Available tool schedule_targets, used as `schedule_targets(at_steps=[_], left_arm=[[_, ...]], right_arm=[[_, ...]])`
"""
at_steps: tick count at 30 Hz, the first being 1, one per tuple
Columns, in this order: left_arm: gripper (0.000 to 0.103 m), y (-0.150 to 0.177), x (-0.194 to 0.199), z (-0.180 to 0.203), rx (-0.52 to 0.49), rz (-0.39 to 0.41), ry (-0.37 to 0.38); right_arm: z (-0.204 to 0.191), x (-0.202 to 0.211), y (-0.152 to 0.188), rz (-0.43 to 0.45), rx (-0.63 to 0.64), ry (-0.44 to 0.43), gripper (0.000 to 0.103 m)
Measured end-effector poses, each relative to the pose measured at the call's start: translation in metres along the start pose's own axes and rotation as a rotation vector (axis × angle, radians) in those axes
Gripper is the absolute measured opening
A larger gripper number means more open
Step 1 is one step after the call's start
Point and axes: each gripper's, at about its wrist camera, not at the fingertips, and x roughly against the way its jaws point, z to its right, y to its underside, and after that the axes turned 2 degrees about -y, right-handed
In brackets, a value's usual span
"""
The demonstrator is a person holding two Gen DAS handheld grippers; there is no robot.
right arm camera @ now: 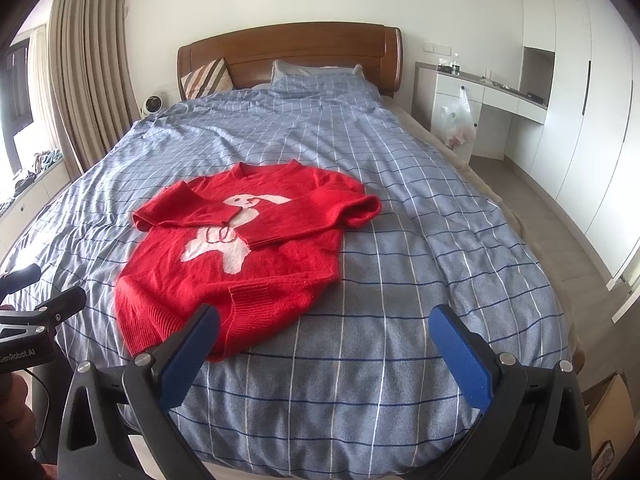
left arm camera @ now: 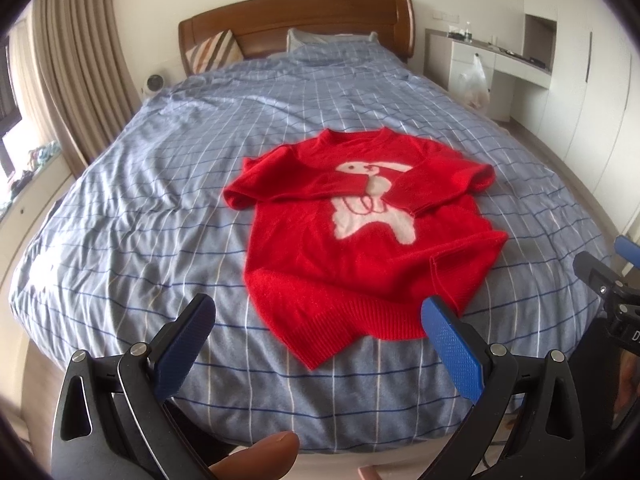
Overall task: Fold small clothes
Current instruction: 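Move both tools toward the hem of the red llama sweater, then grasp the sweater hem with the left tool while the right tool grasps the hem too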
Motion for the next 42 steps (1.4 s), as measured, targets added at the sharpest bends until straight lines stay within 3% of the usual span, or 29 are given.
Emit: schedule_targets(at_steps=[12,16,17,20,23,26,28,29,33,42], left_arm=[[0.103,0.017,-0.029,-0.022,0.05,-0.073,-0.076],[0.103,0.037,-0.064,-0.045,0.099,-0.166,-0.105],[0.103,0.041,-0.071,-0.051,0.112,-0.185,-0.105],[0.103,0.049,-0.078,-0.059,0.129,-0.193,-0.108],[0.103,0.051,-0.09,-0.06,0.161,-0.192,-0.045],[0.102,0.059,-0.129,-0.056,0.236,-0.305,0.054],[0.099,0.066,-0.144,-0.052,0.261,-0.342,0.059],[0.097,0.068,-0.145,-0.051,0.266,-0.345,0.049],[0.096,0.07,-0.132,-0.047,0.258,-0.302,0.062],[0.097,0.066,-0.116,-0.043,0.188,-0.261,-0.033]], right_arm=[[-0.011,-0.023,0.005,-0.061,0.008,0.015,0.103],[-0.002,-0.04,0.012,-0.086,-0.025,-0.066,0.103],[-0.002,-0.057,0.016,-0.141,-0.033,-0.075,0.103],[-0.003,-0.067,0.018,-0.162,-0.046,-0.087,0.103],[-0.015,-0.082,0.013,-0.133,-0.051,-0.097,0.103],[-0.032,-0.116,0.006,-0.166,-0.068,-0.146,0.103],[-0.039,-0.13,0.005,-0.189,-0.064,-0.155,0.103],[-0.054,-0.153,0.008,-0.229,-0.031,-0.138,0.103],[-0.062,-0.165,0.018,-0.251,0.005,-0.101,0.102],[-0.034,-0.135,0.023,-0.217,-0.027,-0.056,0.103]])
